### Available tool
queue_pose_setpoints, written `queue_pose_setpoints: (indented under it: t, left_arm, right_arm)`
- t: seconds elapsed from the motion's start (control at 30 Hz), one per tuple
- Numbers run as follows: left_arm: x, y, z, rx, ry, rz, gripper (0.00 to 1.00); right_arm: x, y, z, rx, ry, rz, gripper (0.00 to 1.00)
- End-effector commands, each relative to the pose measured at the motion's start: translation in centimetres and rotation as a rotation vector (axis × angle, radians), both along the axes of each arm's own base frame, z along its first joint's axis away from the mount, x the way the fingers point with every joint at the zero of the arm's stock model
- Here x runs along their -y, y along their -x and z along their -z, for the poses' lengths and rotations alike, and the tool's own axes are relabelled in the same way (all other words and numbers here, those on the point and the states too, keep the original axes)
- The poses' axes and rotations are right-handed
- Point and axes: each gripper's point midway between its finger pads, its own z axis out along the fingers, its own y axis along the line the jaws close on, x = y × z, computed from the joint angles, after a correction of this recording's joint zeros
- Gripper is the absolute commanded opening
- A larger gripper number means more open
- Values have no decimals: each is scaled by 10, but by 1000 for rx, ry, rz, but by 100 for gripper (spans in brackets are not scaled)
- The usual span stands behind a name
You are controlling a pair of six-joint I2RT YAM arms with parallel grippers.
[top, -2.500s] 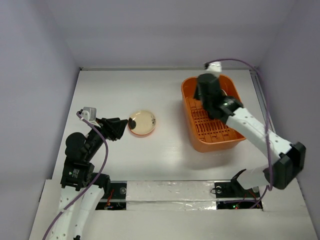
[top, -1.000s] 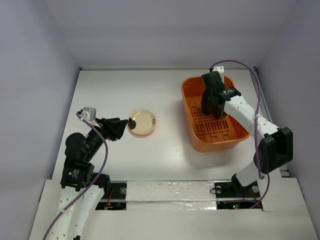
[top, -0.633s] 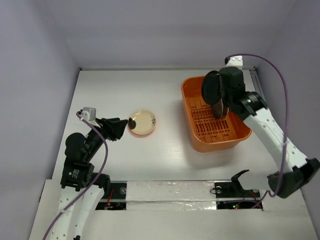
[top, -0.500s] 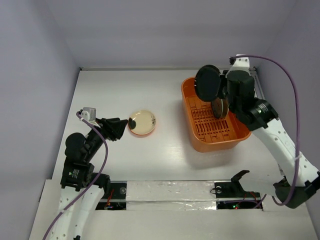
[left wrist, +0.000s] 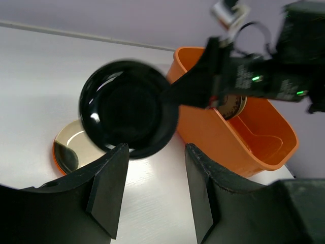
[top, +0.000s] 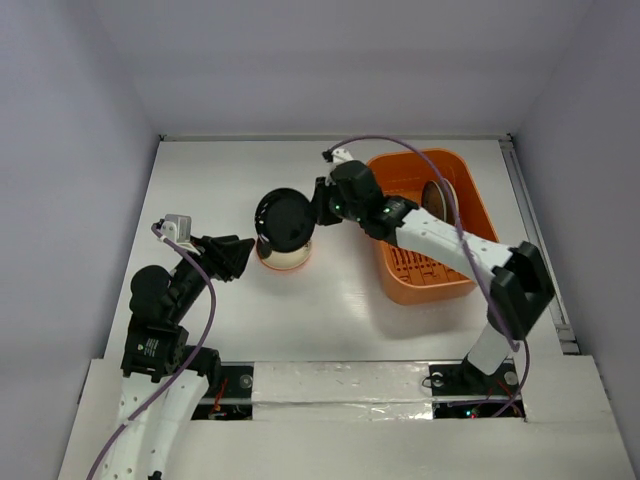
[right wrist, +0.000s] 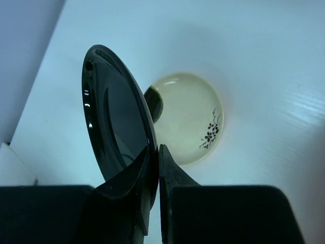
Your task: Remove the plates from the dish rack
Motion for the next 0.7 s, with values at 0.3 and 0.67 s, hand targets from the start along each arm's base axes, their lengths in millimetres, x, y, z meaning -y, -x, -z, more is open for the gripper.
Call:
queue_pose_setpoints:
  t: [0.3, 0.67]
  left_arm:
    - [-1, -1, -9, 41, 10, -2, 45]
    - [0, 0, -9, 40, 10, -1, 45]
  right_arm:
    - [-51, -23, 65, -132, -84, 9, 2]
    - [-56, -22, 118, -210, 6, 9, 26]
